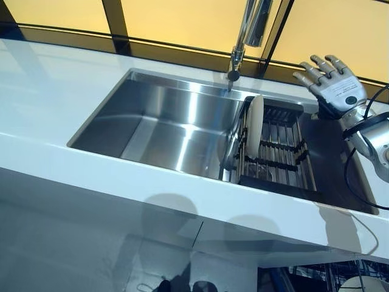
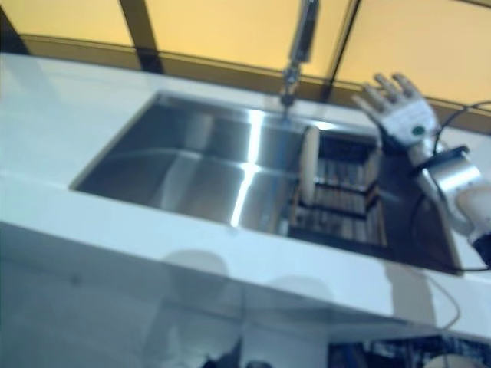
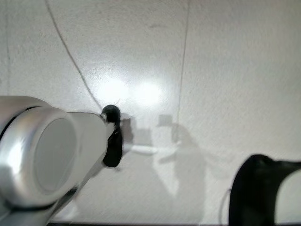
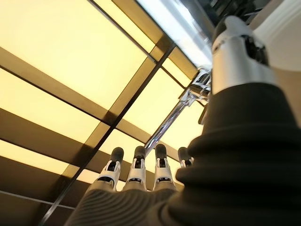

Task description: Take plates into dishwasher

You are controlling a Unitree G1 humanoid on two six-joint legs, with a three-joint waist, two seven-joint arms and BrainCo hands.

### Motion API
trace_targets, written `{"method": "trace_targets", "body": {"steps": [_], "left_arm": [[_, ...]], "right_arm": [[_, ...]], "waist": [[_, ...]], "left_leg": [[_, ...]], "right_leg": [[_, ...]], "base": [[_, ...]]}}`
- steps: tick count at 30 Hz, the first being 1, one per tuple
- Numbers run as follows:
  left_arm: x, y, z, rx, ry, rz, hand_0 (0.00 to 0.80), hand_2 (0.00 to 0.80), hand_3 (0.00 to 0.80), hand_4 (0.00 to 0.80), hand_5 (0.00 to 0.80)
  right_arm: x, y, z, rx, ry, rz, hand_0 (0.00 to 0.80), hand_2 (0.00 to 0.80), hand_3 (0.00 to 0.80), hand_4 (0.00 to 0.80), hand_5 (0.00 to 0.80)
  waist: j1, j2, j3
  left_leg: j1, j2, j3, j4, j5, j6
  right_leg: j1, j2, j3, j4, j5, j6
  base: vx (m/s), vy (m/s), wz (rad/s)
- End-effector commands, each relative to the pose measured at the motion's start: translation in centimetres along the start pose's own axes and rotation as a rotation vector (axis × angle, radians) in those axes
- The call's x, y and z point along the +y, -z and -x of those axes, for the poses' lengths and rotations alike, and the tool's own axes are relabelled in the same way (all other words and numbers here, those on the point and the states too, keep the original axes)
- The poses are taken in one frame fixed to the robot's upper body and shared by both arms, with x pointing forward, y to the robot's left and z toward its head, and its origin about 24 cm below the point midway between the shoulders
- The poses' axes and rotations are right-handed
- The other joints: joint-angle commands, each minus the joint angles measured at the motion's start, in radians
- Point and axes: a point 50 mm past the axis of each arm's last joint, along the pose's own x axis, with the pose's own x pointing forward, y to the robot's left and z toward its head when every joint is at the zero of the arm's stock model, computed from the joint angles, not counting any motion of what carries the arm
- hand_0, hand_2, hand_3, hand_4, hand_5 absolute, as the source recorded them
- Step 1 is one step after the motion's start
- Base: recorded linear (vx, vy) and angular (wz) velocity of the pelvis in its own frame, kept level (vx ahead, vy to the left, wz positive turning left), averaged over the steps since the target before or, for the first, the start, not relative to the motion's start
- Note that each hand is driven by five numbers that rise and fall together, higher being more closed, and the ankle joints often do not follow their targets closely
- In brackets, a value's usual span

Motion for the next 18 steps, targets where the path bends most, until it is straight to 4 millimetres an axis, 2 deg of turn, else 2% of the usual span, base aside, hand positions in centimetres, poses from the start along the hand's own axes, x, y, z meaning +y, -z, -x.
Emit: {"method": "trace_targets", "body": {"steps": [1, 18], "left_arm": [[0.8, 0.7, 0.1, 0.021, -0.016, -0.023, 0.0, 0.0, 0.0, 0.0, 0.0], [0.3, -0.4, 0.1, -0.015, -0.001, -0.013, 0.0, 0.0, 0.0, 0.0, 0.0]], "right_arm": [[-3.5, 1.4, -2.2, 0.078, 0.142, 0.03, 0.0, 0.0, 0.0, 0.0, 0.0], [-5.3, 0.0, -3.7, 0.044, 0.196, 0.013, 0.0, 0.0, 0.0, 0.0, 0.0]], "waist": [[0.002, -0.012, -0.009], [0.015, -0.017, 0.024]], "left_leg": [[-0.006, -0.034, 0.052, -0.008, -0.063, 0.035], [-0.021, -0.037, 0.047, -0.008, -0.063, 0.035]], "right_leg": [[0.01, 0.025, 0.008, -0.001, -0.044, 0.073], [-0.005, 0.025, 0.003, -0.001, -0.042, 0.072]], "base": [[0.0, 0.0, 0.0], [0.0, 0.0, 0.0]]}}
